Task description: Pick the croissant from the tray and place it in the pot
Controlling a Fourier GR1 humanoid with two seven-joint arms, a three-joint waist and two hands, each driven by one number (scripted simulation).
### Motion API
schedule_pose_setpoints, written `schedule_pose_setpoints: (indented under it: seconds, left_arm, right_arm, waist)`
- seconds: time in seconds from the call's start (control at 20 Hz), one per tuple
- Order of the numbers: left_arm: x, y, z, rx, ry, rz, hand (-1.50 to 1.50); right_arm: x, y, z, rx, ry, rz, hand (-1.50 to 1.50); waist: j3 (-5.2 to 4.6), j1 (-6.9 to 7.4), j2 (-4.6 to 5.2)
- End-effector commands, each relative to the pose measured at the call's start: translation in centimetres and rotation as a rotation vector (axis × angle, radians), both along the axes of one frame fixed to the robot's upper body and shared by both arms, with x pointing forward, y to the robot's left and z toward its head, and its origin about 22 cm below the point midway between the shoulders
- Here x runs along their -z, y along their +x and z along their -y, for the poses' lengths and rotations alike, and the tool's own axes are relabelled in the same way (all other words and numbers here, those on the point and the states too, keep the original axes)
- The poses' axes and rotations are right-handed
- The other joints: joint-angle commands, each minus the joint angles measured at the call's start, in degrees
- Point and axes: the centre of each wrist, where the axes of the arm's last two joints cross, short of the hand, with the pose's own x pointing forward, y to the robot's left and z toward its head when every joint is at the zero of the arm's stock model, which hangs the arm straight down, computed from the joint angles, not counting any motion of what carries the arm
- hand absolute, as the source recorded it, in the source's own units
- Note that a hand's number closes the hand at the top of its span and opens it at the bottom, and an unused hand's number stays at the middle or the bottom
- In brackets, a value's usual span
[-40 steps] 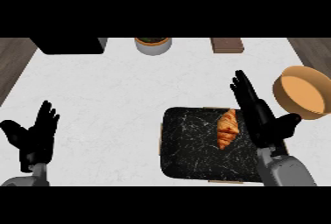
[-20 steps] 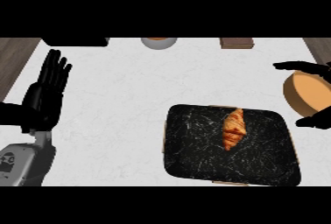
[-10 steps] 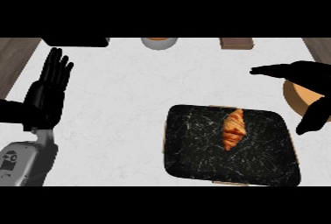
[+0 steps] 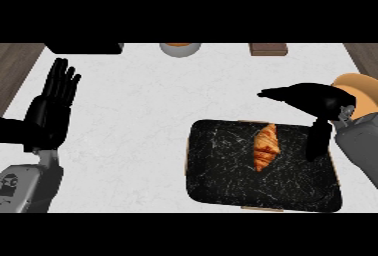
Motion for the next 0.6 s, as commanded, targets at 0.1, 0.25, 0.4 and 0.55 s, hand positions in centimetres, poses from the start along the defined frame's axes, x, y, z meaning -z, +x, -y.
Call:
schedule_pose_setpoints:
  seconds: [0.1,0.25,0.4,0.55]
  left_arm:
    - [-0.6,-0.1,1.1,0.005,0.008,-0.007,0.00]
    - [-1.2,-1.2,1.3,-0.005,-0.006,0.003,0.00]
    - [-0.4,0.9,0.8,-0.006,-0.020,-0.005,0.00]
    - [-0.2,-0.9,0.3,-0.014,0.010,-0.003,0.00]
  right_arm:
    - [3.8,0.4,-1.0,0.026,-0.058,-0.079,-1.50]
    - [4.0,-1.7,-0.2,0.014,-0.055,-0.070,-1.50]
    - [5.4,-1.8,0.7,-0.032,-0.026,-0.054,-1.50]
    - [6.9,-1.0,-2.3,-0.035,0.005,-0.042,-1.50]
  waist:
    - [0.05,0.08,0.02]
    - [0.05,-0.24,-0.11]
    - [0.05,-0.34,0.03]
    - [0.06,0.12,0.03]
